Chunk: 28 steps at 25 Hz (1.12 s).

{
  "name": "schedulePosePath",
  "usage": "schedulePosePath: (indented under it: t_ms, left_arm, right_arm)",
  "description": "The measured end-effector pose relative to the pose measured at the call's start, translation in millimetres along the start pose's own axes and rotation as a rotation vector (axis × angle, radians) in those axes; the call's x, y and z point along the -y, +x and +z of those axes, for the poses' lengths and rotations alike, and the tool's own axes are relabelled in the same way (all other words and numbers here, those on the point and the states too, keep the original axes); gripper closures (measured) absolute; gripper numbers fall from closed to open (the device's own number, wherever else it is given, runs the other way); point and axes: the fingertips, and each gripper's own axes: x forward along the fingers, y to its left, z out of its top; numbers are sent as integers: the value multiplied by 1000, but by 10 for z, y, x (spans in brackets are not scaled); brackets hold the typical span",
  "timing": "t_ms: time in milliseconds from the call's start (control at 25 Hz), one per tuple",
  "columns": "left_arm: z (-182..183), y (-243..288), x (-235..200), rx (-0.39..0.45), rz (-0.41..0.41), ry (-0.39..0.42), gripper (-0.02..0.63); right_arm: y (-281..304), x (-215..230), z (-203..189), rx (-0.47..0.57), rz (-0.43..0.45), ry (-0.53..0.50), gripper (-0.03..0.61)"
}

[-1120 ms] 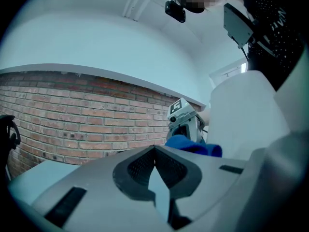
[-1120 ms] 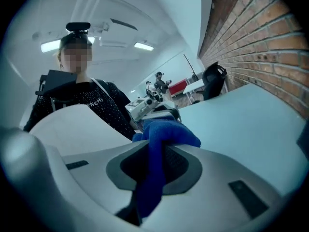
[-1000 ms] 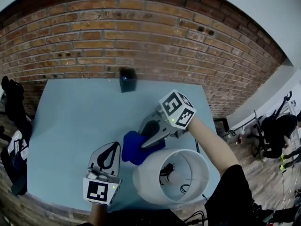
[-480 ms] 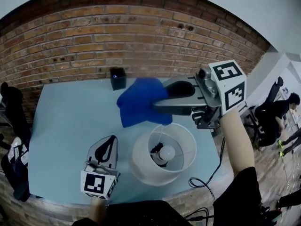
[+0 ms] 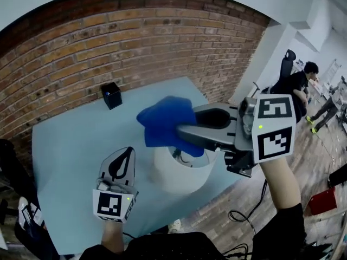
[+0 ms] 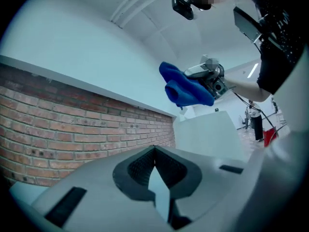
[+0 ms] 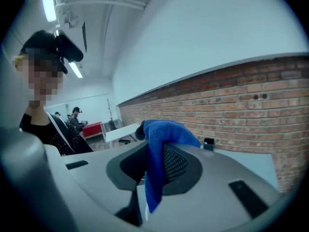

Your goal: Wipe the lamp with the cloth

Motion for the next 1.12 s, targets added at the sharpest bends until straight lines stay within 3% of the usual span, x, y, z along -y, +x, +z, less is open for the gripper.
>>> schedulePosePath:
  t_ms: [280,440,560,880,1120]
  left_arm:
    - [68,-323,-156,13,-207,-47,605]
    - [16,-407,-48,10,-306,-64,606]
    - [5,-456,49,12,-364,-70,606]
    - [-160,-624,120,-3,-402,-92,605]
    - [-342,-813,16,-46,-394,-87,606]
  right_arm:
    - [323,-227,-164,43,-458,-14,517]
    - [390,-193,-568,16,-722,18,516]
    - [418,-196,-804,17,-860,43,517]
    - [613,-240,-1399,71,-975,150,515]
    - [917,-223,-2066,80,-959,249,517]
